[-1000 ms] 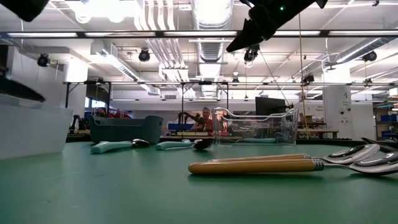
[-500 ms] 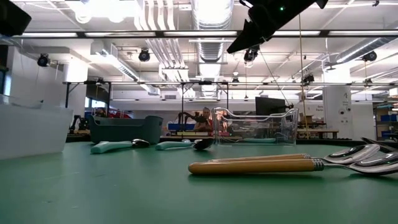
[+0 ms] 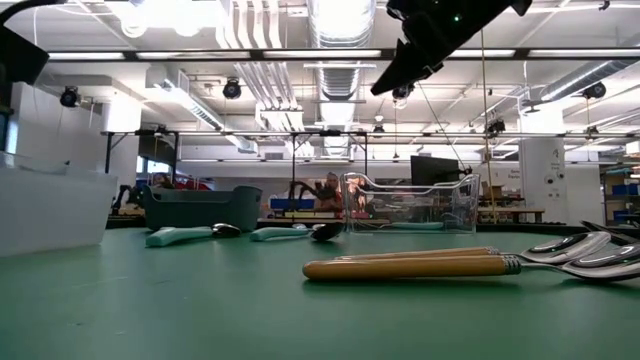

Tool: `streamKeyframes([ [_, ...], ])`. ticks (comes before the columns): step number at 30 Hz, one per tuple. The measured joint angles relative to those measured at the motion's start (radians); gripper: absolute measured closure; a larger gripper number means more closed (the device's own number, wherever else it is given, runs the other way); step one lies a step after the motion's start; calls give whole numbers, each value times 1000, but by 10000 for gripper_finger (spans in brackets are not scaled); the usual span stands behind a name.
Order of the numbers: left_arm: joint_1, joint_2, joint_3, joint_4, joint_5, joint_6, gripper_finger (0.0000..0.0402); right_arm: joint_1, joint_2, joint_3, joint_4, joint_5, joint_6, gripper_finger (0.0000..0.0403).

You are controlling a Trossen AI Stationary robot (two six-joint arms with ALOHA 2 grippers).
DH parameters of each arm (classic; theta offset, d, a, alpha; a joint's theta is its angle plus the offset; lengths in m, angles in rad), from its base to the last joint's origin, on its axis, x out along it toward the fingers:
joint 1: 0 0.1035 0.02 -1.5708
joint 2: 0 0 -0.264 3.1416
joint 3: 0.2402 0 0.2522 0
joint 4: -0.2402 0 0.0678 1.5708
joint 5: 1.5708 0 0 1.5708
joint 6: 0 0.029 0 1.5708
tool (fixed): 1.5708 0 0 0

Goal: Sort silverware by color (type)
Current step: Put the dark blue spoon into the white bin

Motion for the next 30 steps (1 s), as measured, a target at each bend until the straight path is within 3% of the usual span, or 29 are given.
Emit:
streamKeyframes([
  [30, 0, 121, 2, 52, -8, -37, 395, 0, 0, -16, -3, 0, 26, 394],
])
